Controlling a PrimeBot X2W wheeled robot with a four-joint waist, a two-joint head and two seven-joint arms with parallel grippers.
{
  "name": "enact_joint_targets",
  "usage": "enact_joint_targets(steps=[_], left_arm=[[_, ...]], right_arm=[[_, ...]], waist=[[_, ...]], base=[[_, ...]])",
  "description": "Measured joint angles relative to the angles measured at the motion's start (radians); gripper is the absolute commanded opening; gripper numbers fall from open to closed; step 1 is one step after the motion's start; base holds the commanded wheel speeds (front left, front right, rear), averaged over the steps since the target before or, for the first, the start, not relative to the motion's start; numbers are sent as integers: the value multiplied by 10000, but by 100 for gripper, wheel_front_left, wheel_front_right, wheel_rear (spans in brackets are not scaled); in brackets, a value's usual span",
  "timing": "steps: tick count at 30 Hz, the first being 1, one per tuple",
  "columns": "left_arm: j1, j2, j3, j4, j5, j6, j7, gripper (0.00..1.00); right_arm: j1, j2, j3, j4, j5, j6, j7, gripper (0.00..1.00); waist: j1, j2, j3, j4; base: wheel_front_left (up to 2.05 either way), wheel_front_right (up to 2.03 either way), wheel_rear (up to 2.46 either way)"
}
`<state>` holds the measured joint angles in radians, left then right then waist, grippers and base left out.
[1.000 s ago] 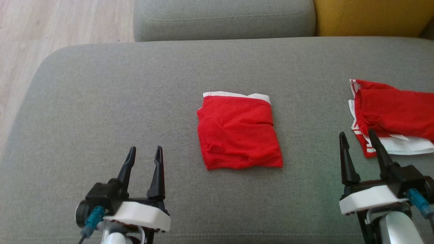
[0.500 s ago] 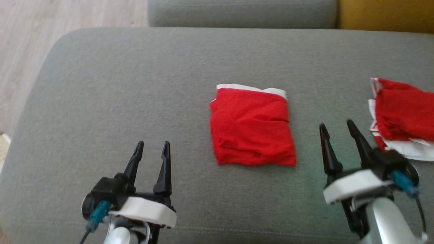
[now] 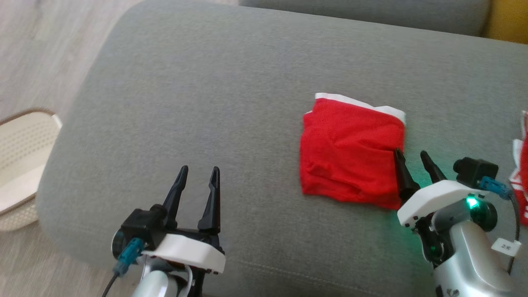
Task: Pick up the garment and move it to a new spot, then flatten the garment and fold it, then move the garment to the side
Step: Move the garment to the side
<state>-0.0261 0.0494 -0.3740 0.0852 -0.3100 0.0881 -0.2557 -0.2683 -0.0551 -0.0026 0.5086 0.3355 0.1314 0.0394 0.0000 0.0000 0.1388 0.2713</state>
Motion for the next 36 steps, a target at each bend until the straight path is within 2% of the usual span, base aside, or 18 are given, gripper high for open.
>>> enact_joint_targets(steps=[8, 9, 10, 15, 18, 19, 20, 25, 30, 36], left_arm=[[2, 0, -15, 2, -8, 2, 0, 100], [3, 0, -19, 2, -8, 4, 0, 100], [2, 0, -17, 0, -8, 10, 0, 100], [-28, 0, -17, -2, -8, 6, 0, 100], [-66, 0, -6, -27, -8, 2, 0, 100], [-66, 0, -6, -27, -8, 2, 0, 100], [-75, 0, 6, -73, -8, 0, 0, 100], [-198, 0, 4, -151, -4, -17, 0, 100], [-677, -4, -56, -284, 102, -111, -2, 100], [-1658, -15, -322, -318, 372, -464, -6, 100]], right_arm=[[-416, 4, -207, 1244, 201, 2, 299, 100], [-473, 4, -188, 1350, 284, 2, 330, 47], [-529, 4, -148, 1415, 297, 0, 328, 0], [-833, -75, 449, 1574, -247, 0, -196, 0], [-976, -522, 1139, 1574, -1461, 0, -886, 0], [-976, -522, 1139, 1574, -1461, 0, -886, 0], [-1068, -826, 1457, 1563, -2086, 0, -1218, 0], [-1293, -1304, 2056, 1338, -2777, 0, -1384, 0], [-1877, -2479, 3181, 554, -3233, 2, -1078, 0], [-2968, -4289, 4439, -424, -2859, 2, -79, 0]], waist=[[0, 0, 137, 454], [0, 0, 159, 466], [0, 0, 180, 461], [0, 0, 260, 228], [0, 0, 253, -21], [0, 0, 253, -21], [0, 0, 236, -232], [0, 0, 246, -776], [0, 0, 433, -1602], [0, 0, 1019, -2633]], base=[[0, 0, 0], [0, 0, 0], [0, 0, 0], [0, 0, 0], [0, 0, 0], [0, 0, 0], [0, 0, 0], [0, 0, 0], [0, 0, 0], [0, 0, 0]])
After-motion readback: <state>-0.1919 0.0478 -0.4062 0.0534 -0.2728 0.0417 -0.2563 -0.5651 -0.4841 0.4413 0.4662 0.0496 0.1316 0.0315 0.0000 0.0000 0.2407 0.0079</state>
